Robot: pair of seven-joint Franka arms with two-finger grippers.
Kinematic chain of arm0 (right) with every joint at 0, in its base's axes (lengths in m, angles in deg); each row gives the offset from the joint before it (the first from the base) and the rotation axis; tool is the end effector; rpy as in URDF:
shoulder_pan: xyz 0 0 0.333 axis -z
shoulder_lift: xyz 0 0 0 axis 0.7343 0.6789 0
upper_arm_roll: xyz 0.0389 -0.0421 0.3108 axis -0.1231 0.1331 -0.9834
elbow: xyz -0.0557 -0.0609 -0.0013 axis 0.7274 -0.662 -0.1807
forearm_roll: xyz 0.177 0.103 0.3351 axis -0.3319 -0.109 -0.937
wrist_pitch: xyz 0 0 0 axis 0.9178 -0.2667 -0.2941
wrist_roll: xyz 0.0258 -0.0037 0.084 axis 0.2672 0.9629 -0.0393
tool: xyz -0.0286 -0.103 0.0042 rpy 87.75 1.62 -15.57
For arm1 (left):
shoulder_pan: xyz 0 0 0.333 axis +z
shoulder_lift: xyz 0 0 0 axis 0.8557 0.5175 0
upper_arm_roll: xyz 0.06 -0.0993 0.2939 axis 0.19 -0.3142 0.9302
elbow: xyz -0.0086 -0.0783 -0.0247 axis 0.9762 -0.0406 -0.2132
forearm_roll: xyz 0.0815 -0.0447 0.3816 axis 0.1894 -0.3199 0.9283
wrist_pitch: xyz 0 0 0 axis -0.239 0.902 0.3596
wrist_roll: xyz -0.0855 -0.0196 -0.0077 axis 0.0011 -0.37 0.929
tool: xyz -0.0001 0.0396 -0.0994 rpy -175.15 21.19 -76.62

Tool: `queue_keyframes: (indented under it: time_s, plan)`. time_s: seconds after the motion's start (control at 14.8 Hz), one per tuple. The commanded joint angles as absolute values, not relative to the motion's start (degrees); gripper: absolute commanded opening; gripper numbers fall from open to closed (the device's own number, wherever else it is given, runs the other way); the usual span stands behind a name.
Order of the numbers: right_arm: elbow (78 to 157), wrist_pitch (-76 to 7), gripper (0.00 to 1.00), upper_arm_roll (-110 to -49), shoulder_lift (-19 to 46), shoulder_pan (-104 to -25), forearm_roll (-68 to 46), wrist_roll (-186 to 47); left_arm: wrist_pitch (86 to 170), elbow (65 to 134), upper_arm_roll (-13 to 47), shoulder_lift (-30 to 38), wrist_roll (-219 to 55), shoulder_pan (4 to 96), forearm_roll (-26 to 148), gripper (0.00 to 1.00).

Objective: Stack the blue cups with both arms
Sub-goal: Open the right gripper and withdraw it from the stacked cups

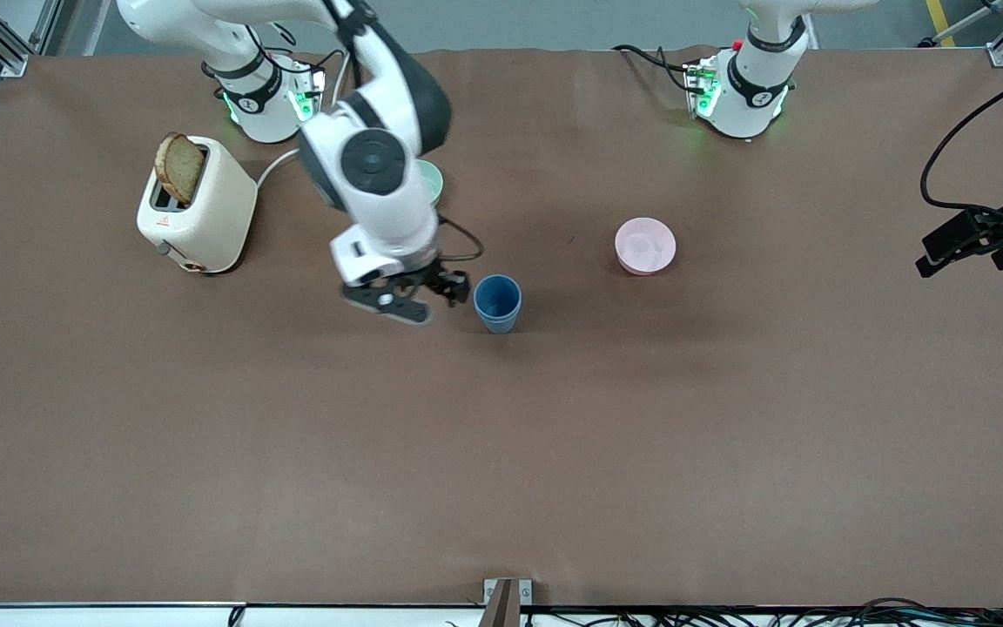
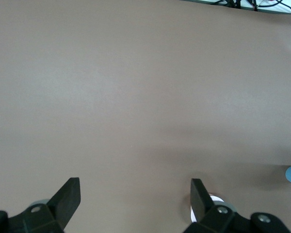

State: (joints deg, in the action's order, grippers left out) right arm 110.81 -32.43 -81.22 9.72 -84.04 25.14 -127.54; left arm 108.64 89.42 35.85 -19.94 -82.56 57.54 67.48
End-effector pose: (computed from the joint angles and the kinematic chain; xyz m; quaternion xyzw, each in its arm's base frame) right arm 0.5532 0.3648 0.4263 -0.9843 0.1764 -0.0092 0.0040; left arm 0.5760 -0.0130 0.6229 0.9973 0.0463 0.0519 0.0226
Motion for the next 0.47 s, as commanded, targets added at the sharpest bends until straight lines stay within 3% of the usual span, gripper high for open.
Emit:
queue_keyframes:
  time_s: [0.0, 0.4]
  plan:
    - [118.50, -31.69, 1.00, -82.15, 1.00, -75.40, 26.19, -117.09, 107.69, 88.16, 36.54, -19.52, -82.48, 55.76, 67.61, 1.00]
    - [122.48, -26.00, 1.00, -82.24, -7.71, -54.57, 26.11, -92.47, 106.28, 88.34, 36.02, -19.70, -82.83, 55.84, 68.67, 1.00]
